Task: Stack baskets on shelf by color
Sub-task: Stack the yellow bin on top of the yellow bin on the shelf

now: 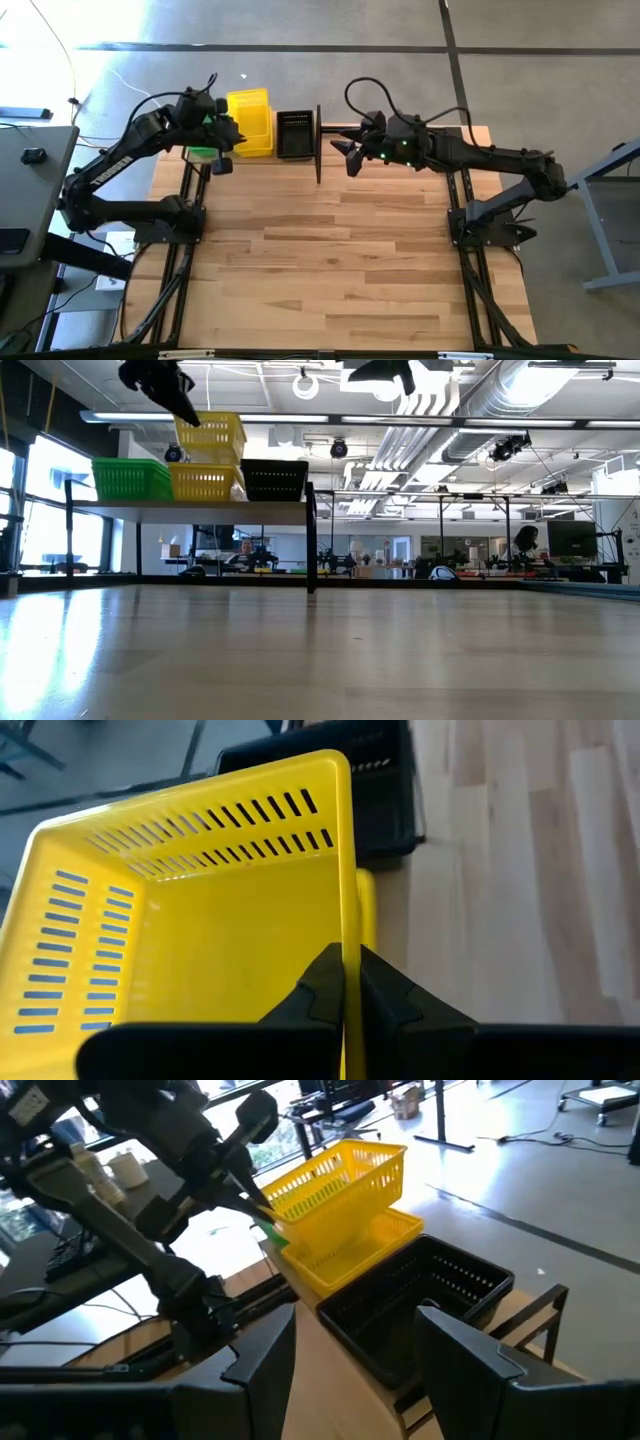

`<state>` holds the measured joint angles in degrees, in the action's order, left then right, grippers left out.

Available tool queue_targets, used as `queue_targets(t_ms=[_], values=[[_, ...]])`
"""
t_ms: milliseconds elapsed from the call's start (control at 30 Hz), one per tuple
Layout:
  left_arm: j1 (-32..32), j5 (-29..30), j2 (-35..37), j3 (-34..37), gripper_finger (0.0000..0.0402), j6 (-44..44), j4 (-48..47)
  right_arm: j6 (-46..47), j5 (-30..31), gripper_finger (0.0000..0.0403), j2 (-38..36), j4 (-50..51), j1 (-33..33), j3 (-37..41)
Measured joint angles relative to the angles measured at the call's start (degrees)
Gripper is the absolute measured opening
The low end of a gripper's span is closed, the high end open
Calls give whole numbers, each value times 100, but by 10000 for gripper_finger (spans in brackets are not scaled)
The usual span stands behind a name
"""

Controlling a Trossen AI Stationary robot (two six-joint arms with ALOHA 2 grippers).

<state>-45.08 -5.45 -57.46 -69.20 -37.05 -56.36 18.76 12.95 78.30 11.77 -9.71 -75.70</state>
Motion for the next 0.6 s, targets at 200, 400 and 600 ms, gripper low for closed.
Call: queue_targets(t_ms=[200, 400, 600], values=[[-427, -388, -190, 2, 0, -235, -11, -110, -11, 186, 0, 0, -133, 0], [-636, -653, -401, 4, 0, -383, -204, -129, -22, 186, 0, 0, -186, 0], [-740, -650, -549, 4, 0, -521, -305, -129, -117, 186, 0, 0, -197, 0]])
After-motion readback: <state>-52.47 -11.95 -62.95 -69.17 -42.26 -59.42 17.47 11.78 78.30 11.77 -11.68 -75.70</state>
